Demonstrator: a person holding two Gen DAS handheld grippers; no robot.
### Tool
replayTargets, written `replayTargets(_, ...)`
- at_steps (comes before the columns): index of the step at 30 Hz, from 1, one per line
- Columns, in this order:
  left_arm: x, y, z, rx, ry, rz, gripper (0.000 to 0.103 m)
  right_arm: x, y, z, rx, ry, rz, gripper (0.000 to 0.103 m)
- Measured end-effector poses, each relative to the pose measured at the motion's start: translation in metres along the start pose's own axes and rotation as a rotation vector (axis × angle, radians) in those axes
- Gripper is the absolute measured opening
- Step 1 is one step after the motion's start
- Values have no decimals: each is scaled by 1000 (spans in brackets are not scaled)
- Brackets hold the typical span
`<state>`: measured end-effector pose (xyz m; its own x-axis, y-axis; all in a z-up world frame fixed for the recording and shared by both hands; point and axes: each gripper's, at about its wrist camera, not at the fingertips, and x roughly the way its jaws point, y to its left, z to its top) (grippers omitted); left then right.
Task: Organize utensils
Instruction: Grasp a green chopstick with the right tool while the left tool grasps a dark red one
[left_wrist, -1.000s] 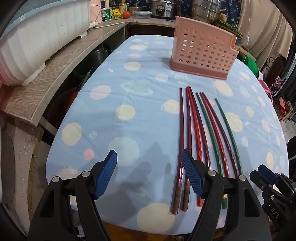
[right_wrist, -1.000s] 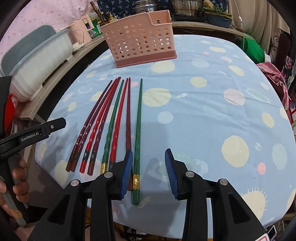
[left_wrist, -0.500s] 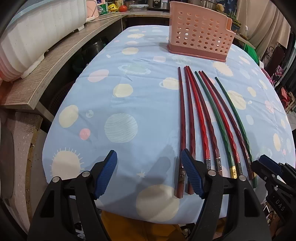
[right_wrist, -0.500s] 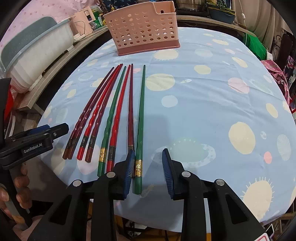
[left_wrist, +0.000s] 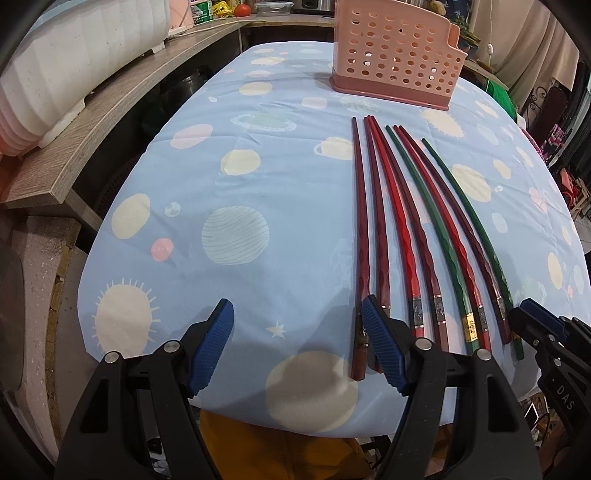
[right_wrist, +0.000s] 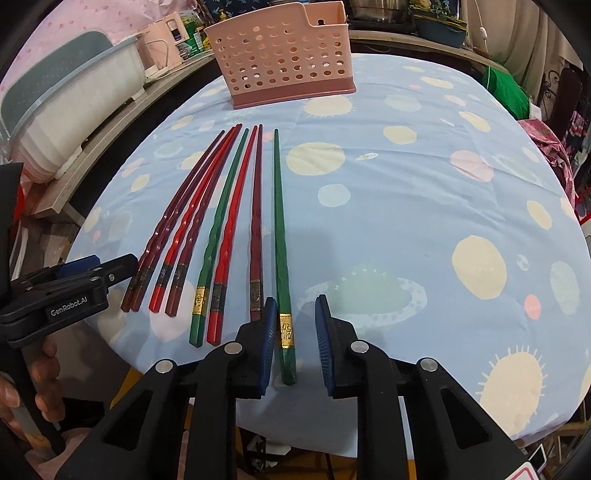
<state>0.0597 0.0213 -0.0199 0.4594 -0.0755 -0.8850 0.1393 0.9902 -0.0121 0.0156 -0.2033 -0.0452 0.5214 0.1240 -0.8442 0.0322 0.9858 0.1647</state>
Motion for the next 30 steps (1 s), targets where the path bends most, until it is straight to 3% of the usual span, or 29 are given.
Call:
replayTargets(9, 0, 0, -3, -7, 0, -11, 69, -1, -4, -3, 17, -8, -7, 9)
replayTargets(30, -1, 3, -6, -20, 5, -40, 65, -1, -5, -5, 20, -10, -3, 9)
